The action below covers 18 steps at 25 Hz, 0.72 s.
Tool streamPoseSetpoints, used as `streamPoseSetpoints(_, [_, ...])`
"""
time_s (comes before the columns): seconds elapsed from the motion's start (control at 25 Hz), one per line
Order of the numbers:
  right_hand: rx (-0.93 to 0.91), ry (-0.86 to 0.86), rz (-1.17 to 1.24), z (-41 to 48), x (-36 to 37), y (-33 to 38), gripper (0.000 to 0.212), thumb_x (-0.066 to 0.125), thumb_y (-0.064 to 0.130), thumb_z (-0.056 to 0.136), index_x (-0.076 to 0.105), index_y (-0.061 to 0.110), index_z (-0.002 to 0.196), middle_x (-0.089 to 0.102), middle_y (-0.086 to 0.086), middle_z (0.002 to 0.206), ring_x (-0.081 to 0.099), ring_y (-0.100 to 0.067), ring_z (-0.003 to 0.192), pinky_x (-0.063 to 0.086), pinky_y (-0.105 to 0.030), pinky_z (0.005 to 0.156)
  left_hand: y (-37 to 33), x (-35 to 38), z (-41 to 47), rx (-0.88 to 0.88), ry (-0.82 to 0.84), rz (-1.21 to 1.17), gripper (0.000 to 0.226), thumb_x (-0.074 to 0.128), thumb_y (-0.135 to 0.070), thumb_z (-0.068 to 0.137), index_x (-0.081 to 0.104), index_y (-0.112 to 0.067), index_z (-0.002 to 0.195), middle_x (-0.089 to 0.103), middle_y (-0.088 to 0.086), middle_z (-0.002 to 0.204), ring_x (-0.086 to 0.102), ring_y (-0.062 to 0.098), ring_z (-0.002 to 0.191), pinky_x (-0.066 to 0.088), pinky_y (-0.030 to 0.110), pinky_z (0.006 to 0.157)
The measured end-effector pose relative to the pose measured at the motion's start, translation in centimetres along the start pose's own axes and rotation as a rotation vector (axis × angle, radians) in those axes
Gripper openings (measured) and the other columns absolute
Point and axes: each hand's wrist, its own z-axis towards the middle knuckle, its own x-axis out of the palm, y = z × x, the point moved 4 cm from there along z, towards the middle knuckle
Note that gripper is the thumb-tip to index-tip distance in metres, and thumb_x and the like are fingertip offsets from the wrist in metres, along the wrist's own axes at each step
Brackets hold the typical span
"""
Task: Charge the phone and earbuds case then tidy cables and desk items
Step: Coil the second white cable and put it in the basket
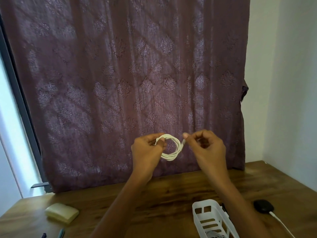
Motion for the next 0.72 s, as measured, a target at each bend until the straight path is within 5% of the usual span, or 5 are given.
streamPoseSetpoints(0.28, [0.032,-0.007,-0.098,-1.3,1.4,0.0,0.006,0.073,0.015,0.076,0.066,0.015,0.076,0.06,0.012,0.061,0.057,0.002,0.056,0.046,-0.008,0.052,0.7,0.9,-0.3,-0.1,0.049,-0.165,0.017,0.056,0.001,0.086,0.067,-0.011,0.092,0.071,0.005,0.08,0.068,0.009,0.065,0.055,0.02,0.062])
streamPoseSetpoints(0.44, [0.013,0.079,-0.209,-0.7,1.6,-0.2,0.006,0.062,0.016,0.085,0.067,0.018,0.083,0.063,0.011,0.069,0.062,-0.007,0.065,0.054,-0.024,0.062,0.6,0.7,-0.3,-0.001,0.139,0.009,0.023,0.053,0.001,0.088,0.067,-0.015,0.097,0.071,0.0,0.084,0.067,0.011,0.07,0.054,0.017,0.065])
streamPoseSetpoints(0.56, [0.181,0.284,0.017,-0.4,2.0,-0.3,0.013,0.056,0.01,0.089,0.062,0.014,0.079,0.066,-0.002,0.073,0.064,-0.009,0.064,0.053,-0.016,0.058,-0.1,-0.2,-0.2,0.186,0.097,0.283,0.025,0.054,-0.003,0.088,0.068,-0.019,0.102,0.068,-0.008,0.085,0.063,0.005,0.073,0.05,0.01,0.065])
streamPoseSetpoints(0.72, [0.411,0.391,0.28,0.5,1.5,-0.1,0.009,0.058,0.005,0.087,0.063,0.0,0.081,0.057,-0.007,0.059,0.057,-0.011,0.051,0.054,-0.02,0.053,0.2,-0.8,-0.8,0.183,0.084,0.277,0.023,0.059,-0.007,0.086,0.07,-0.024,0.098,0.069,-0.012,0.085,0.06,-0.002,0.069,0.046,0.006,0.061])
